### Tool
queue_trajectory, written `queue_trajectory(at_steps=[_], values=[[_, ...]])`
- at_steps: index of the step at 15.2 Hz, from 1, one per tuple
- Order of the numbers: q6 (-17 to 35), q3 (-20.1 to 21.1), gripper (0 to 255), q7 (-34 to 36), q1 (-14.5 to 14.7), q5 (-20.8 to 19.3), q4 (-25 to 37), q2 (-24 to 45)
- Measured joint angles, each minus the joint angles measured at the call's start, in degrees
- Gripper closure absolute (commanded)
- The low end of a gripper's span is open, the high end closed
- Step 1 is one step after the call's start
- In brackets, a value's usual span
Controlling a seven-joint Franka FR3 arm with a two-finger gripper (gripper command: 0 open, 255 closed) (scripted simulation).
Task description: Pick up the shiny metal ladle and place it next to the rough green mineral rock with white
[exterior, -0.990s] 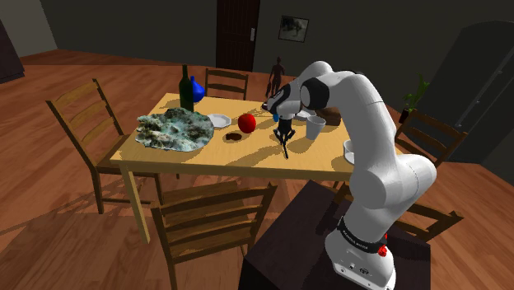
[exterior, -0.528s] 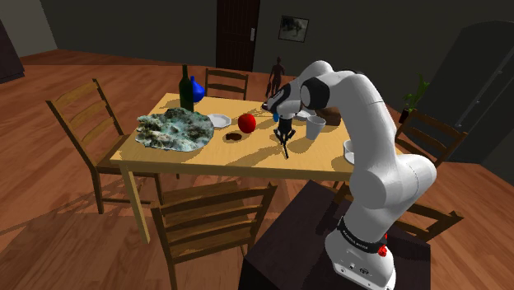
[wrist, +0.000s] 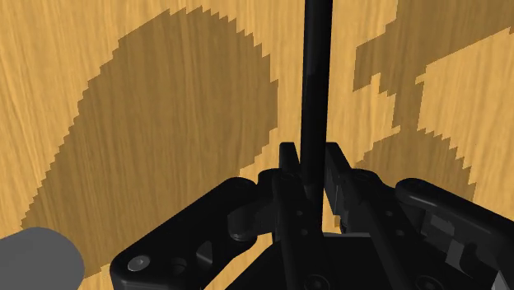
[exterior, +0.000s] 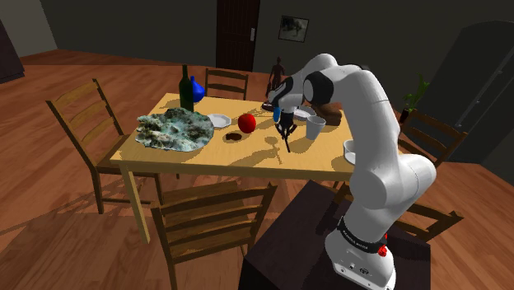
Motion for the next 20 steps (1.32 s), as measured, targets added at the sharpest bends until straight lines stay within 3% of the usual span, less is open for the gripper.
queue_trajectory(at_steps=[20], values=[[-9.97, -1.84, 255, 0.6, 1.25, -2.18, 1.38, -8.72]])
